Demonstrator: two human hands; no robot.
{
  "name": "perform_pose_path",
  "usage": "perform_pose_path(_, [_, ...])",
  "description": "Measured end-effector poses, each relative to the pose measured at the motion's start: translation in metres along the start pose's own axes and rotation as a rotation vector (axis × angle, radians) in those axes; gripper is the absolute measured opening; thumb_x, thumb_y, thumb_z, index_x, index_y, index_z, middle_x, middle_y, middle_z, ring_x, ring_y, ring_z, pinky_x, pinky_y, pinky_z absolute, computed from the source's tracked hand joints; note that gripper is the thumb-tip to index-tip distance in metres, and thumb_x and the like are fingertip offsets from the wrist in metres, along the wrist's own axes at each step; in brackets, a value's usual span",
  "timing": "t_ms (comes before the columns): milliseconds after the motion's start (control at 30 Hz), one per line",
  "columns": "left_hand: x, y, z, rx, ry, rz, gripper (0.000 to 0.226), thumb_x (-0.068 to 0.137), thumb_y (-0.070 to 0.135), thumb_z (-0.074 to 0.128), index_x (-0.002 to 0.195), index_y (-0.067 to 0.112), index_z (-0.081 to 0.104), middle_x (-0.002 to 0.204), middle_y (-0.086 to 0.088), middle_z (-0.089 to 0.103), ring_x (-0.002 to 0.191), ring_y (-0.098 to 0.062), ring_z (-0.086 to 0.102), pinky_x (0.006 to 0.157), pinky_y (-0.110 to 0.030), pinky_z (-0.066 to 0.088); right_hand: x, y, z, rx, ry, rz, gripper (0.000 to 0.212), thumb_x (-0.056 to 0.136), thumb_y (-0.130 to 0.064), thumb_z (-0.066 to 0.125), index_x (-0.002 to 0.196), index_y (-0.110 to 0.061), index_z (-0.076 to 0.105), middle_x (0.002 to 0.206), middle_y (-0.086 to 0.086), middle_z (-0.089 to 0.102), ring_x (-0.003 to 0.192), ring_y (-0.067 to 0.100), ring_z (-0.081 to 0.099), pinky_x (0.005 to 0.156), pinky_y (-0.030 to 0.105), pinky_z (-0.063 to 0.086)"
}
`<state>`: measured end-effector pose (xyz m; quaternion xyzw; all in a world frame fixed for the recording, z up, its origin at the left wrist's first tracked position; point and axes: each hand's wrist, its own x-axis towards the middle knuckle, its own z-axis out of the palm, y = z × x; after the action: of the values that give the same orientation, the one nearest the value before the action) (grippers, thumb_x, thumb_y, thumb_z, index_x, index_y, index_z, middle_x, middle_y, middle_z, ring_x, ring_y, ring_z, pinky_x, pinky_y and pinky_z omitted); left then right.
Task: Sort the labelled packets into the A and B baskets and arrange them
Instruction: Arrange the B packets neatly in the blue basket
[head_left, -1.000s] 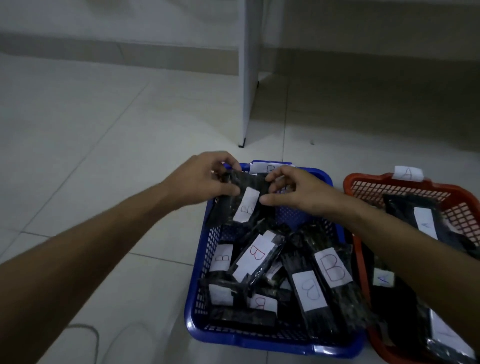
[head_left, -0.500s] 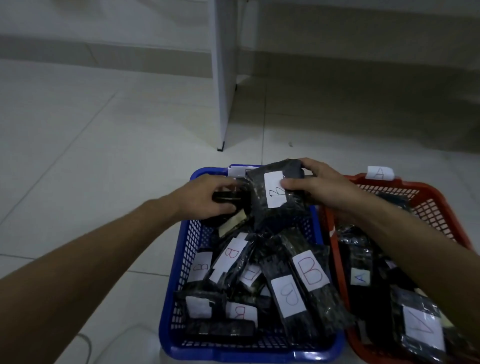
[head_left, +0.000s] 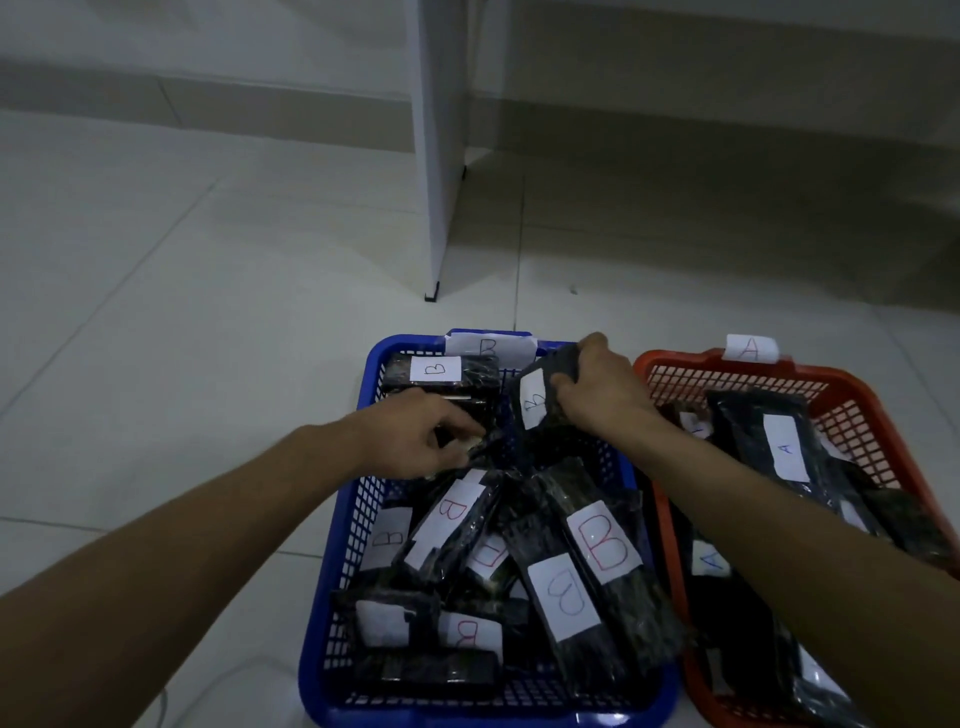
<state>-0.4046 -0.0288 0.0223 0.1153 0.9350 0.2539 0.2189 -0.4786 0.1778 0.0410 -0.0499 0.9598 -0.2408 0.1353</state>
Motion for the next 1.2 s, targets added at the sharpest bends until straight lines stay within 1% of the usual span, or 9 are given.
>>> perform_pose_path(167, [0.000, -0.006, 0.006, -0.056, -0.055, -0.003, 0.044, 0.089, 0.036, 0.068, 0.130, 0.027, 0.059, 0.106, 0.015, 0.062, 0.078, 0.010, 0.055, 0.068, -0.009, 0.039, 0.000, 0.012, 0.009, 0.133, 0.104, -0.047, 0.034, 0.095, -0.002, 0.052, 0.125, -0.013, 0.042, 0.097, 0.010, 0.064, 0.080, 0.023, 0.063, 0.065, 0.034, 0.052])
perform_pose_path(267, [0.002, -0.009, 0.005, -0.071, -0.073, -0.013, 0.044, 0.085, 0.041, 0.071, 0.127, 0.029, 0.061, 0.096, 0.019, 0.059, 0.078, 0.004, 0.055, 0.066, -0.012, 0.039, 0.000, 0.014, 0.006, 0.099, 0.130, -0.115, 0.042, 0.085, 0.007, 0.057, 0.120, -0.015, 0.046, 0.102, 0.008, 0.063, 0.088, 0.023, 0.062, 0.068, 0.031, 0.051])
perform_pose_path(400, [0.006, -0.010, 0.003, -0.111, -0.062, -0.027, 0.043, 0.081, 0.045, 0.073, 0.120, 0.028, 0.065, 0.103, 0.013, 0.063, 0.077, 0.003, 0.057, 0.064, -0.012, 0.041, -0.007, 0.007, 0.000, -0.290, -0.046, -0.292, 0.054, 0.085, -0.016, 0.062, 0.135, -0.017, 0.042, 0.126, 0.010, 0.047, 0.109, 0.028, 0.051, 0.085, 0.039, 0.049])
perform_pose_path(533, [0.009, -0.014, 0.004, -0.096, -0.067, -0.028, 0.052, 0.078, 0.049, 0.075, 0.124, 0.031, 0.059, 0.111, 0.011, 0.059, 0.081, 0.003, 0.055, 0.070, -0.016, 0.043, -0.012, 0.002, -0.006, -0.719, 0.019, -0.360, 0.073, 0.079, -0.036, 0.072, 0.140, -0.018, 0.037, 0.136, 0.009, 0.035, 0.121, 0.029, 0.040, 0.093, 0.043, 0.044])
perform_pose_path(667, [0.010, -0.013, 0.005, -0.092, -0.066, -0.028, 0.067, 0.079, 0.048, 0.074, 0.138, 0.030, 0.047, 0.119, 0.011, 0.051, 0.084, 0.003, 0.050, 0.071, -0.014, 0.039, -0.005, -0.005, -0.007, -0.756, -0.134, -0.502, 0.080, 0.075, -0.034, 0.077, 0.143, -0.023, 0.037, 0.139, 0.005, 0.031, 0.122, 0.026, 0.040, 0.093, 0.039, 0.044])
perform_pose_path(800, [0.011, -0.013, 0.004, -0.140, -0.133, -0.081, 0.068, 0.080, 0.049, 0.073, 0.140, 0.032, 0.046, 0.123, 0.010, 0.056, 0.078, 0.004, 0.054, 0.065, -0.011, 0.039, 0.007, -0.004, 0.001, -0.760, -0.190, -0.435, 0.099, 0.066, -0.026, 0.088, 0.146, -0.022, 0.030, 0.140, 0.007, 0.024, 0.102, 0.025, 0.054, 0.073, 0.034, 0.052])
perform_pose_path(900, [0.010, -0.014, 0.004, -0.173, -0.170, -0.096, 0.067, 0.079, 0.049, 0.074, 0.138, 0.034, 0.047, 0.123, 0.009, 0.058, 0.078, 0.003, 0.056, 0.067, -0.013, 0.041, 0.010, 0.002, 0.010, -0.824, -0.176, -0.407, 0.091, 0.072, -0.024, 0.084, 0.145, -0.014, 0.030, 0.146, 0.013, 0.029, 0.103, 0.027, 0.058, 0.069, 0.032, 0.047])
perform_pose_path(1067, [0.010, -0.011, 0.001, -0.239, -0.204, -0.118, 0.056, 0.077, 0.046, 0.077, 0.128, 0.037, 0.054, 0.115, 0.011, 0.058, 0.085, -0.001, 0.056, 0.076, -0.022, 0.045, 0.009, 0.014, 0.024, -0.929, -0.107, -0.450, 0.080, 0.081, -0.066, 0.064, 0.135, -0.014, 0.036, 0.121, 0.006, 0.061, 0.109, 0.028, 0.060, 0.103, 0.045, 0.037])
perform_pose_path(1200, [0.009, -0.013, 0.002, -0.260, -0.242, -0.135, 0.053, 0.073, 0.048, 0.079, 0.119, 0.042, 0.055, 0.115, 0.011, 0.060, 0.094, -0.007, 0.060, 0.082, -0.028, 0.049, 0.016, 0.013, 0.029, -0.912, -0.120, -0.439, 0.097, 0.075, -0.075, 0.063, 0.142, -0.012, 0.030, 0.119, 0.005, 0.064, 0.110, 0.029, 0.060, 0.107, 0.047, 0.031])
